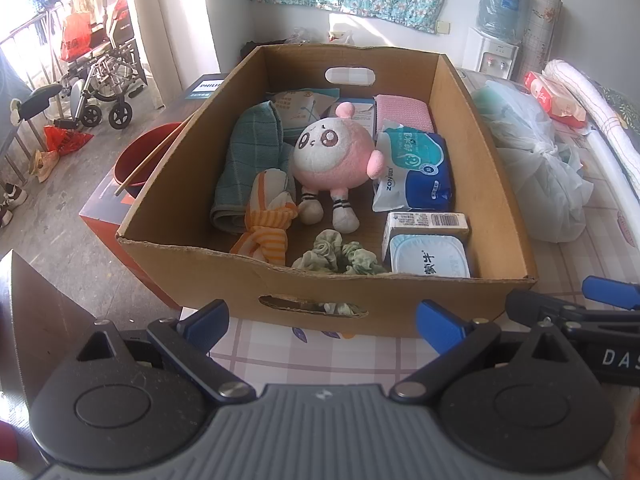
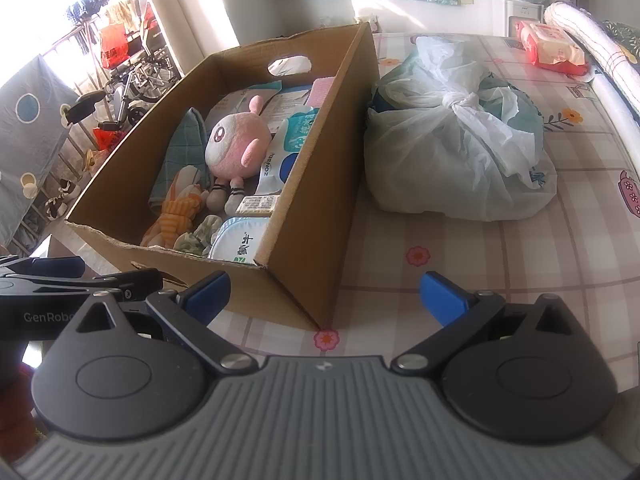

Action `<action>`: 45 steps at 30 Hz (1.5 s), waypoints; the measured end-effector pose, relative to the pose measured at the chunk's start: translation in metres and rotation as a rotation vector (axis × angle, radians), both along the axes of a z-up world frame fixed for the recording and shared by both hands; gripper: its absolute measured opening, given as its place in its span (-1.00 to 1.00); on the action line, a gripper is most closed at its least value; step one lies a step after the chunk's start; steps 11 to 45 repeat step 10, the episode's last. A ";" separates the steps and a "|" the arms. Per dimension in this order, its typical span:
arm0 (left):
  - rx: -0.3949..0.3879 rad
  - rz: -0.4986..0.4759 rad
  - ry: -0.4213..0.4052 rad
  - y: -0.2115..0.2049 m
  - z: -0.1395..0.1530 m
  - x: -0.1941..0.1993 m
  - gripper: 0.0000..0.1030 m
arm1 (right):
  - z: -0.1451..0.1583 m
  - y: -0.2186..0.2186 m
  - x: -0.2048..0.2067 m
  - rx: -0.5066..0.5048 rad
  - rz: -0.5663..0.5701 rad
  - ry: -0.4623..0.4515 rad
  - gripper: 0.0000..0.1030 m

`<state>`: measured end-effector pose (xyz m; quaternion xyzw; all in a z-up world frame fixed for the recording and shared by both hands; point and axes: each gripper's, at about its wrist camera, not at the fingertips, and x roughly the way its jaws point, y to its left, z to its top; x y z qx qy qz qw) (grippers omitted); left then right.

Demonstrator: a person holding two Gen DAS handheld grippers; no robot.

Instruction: Organize soft objects

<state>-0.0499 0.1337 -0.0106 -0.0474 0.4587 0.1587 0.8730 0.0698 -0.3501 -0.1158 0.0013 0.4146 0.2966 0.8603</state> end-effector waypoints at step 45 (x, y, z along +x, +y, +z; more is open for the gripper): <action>0.000 0.001 0.001 0.001 0.000 -0.001 0.96 | 0.000 0.001 0.000 0.000 0.002 0.003 0.97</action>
